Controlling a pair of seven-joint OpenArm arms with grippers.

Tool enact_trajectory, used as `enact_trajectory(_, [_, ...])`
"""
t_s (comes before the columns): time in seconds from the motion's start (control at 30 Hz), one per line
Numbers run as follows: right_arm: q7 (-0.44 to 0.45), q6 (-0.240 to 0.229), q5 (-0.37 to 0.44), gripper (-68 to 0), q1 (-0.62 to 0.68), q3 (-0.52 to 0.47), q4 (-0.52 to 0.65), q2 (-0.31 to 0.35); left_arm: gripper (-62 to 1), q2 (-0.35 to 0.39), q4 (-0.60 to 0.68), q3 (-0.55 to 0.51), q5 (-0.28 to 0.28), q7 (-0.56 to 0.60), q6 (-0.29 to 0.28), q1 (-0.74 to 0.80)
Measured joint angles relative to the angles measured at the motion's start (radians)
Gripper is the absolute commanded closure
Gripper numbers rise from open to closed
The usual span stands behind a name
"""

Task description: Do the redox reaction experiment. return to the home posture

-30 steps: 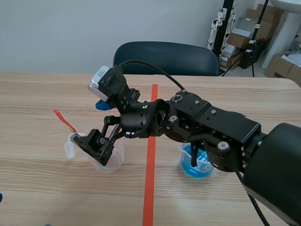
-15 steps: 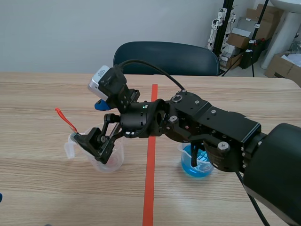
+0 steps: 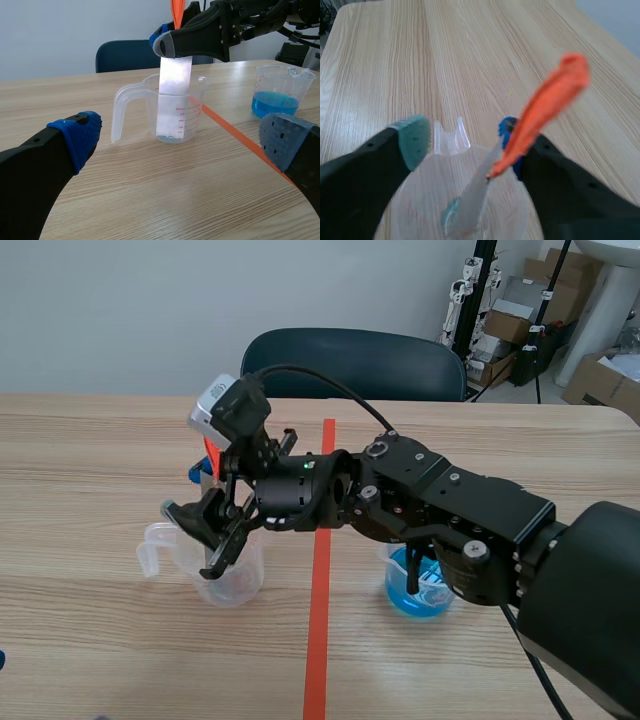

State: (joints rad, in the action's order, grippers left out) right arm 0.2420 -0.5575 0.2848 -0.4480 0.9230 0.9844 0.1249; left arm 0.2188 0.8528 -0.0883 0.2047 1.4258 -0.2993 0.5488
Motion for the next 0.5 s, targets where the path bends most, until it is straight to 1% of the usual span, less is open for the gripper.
enact_trajectory(0.03, [0.016,0.000,0.001,-65.2,0.000,0.000,0.000,0.002,-62.3,0.000,0.000,0.000,0.000,0.000,0.000,0.000])
enact_trajectory(0.07, [0.023,0.000,0.003,-67.9,0.000,0.000,0.000,0.003,-62.3,0.002,0.000,0.000,-0.001,0.000,0.000,0.000])
enact_trajectory(0.13, [0.022,0.001,0.003,-67.9,0.000,0.000,0.000,0.003,-62.3,0.009,0.000,0.000,-0.009,0.000,0.000,0.003])
enact_trajectory(0.2, [0.020,0.002,0.002,-67.9,0.000,0.000,0.000,0.003,-62.3,0.026,0.000,0.001,-0.039,0.000,0.000,0.009])
enact_trajectory(0.23, [0.014,0.005,-0.002,-67.9,0.000,0.000,0.000,0.003,-62.3,0.037,0.000,0.001,-0.063,0.001,0.000,0.014])
enact_trajectory(0.27, [0.004,0.015,-0.005,-67.9,0.000,0.000,0.000,0.003,-62.3,0.051,0.001,0.001,-0.079,0.002,0.000,0.019])
enact_trajectory(0.33, [-0.008,0.019,-0.006,-67.9,0.000,0.000,0.000,0.003,-62.3,0.079,0.001,0.001,-0.108,0.004,0.000,0.027])
enact_trajectory(0.5, [-0.007,0.019,-0.005,-67.9,0.000,0.000,0.000,0.003,-62.3,0.133,0.001,0.001,-0.156,0.008,0.000,0.048])
